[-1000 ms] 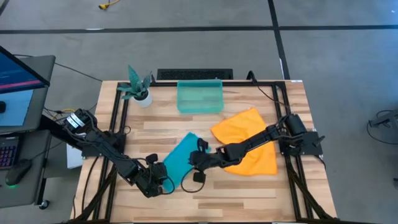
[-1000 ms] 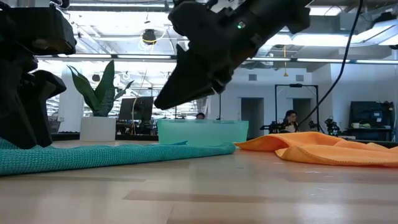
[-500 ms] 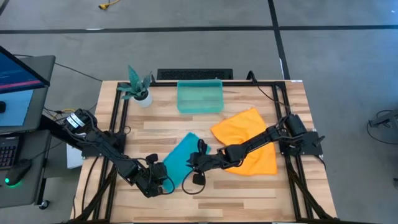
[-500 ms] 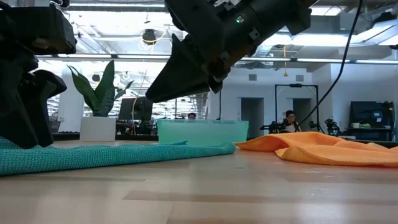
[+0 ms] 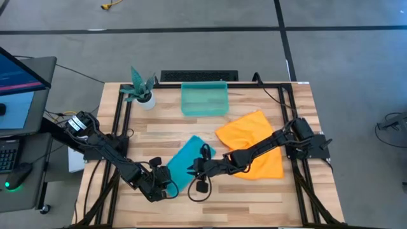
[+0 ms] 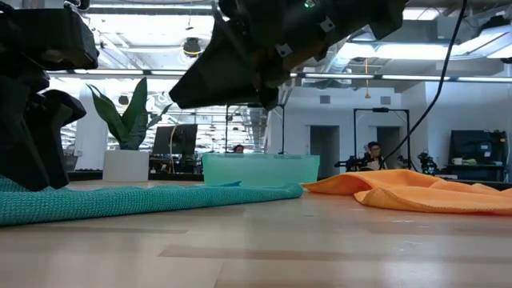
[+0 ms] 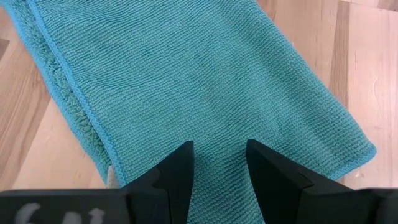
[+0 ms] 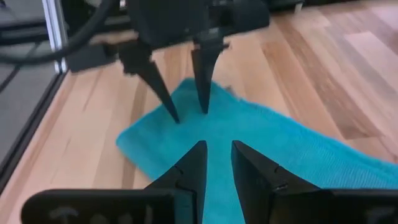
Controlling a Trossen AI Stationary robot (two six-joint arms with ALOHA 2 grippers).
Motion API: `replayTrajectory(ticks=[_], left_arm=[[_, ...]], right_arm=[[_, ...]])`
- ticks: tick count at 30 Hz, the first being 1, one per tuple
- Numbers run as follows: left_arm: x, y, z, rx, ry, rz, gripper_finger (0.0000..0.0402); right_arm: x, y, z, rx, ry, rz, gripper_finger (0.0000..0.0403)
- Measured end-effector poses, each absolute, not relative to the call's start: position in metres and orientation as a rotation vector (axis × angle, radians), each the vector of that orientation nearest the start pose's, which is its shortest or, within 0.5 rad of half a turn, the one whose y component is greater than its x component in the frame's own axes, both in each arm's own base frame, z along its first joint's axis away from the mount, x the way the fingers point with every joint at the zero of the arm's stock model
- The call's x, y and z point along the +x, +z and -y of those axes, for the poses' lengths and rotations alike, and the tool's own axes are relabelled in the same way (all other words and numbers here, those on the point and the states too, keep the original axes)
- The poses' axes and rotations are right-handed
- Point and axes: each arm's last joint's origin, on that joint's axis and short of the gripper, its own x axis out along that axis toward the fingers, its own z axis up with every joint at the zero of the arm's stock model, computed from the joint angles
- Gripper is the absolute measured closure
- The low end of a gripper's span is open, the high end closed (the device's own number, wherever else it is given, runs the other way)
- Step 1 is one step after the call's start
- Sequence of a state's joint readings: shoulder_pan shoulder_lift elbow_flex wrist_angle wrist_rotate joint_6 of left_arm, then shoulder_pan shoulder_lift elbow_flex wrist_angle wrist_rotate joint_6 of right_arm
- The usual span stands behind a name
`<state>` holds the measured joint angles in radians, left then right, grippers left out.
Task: Roll microfiber towels into tight, uniform cylinder then place into a basket
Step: Roll the blue microfiber cloth
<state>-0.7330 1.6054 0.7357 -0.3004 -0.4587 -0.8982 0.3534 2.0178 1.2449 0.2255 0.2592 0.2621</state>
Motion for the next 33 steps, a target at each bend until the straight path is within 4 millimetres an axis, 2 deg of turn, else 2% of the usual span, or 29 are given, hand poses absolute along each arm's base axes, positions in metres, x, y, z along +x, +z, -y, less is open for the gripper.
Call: replayTrajectory(ticks=[9, 20, 26, 33], left_arm=[[0.21, 0.133, 0.172, -0.177, 0.194, -0.951, 0.0262], [0.225, 0.142, 0.179, -0.303, 0.084, -0.85, 0.0262], [0.224, 0.138, 0.169, -0.284, 0.189, -0.875, 0.0262], [0.221, 0.134, 0.161, -0.37, 0.271, -0.949, 0.0262]], right_arm=[[0.408, 0.161, -0.141, 0.081, 0.015, -0.56, 0.0306], [0.404, 0.148, -0.12, 0.06, -0.062, -0.72, 0.0306], [0.401, 0.146, -0.119, 0.051, -0.071, -0.762, 0.0306], [0.401, 0.146, -0.119, 0.051, -0.07, -0.763, 0.0306]])
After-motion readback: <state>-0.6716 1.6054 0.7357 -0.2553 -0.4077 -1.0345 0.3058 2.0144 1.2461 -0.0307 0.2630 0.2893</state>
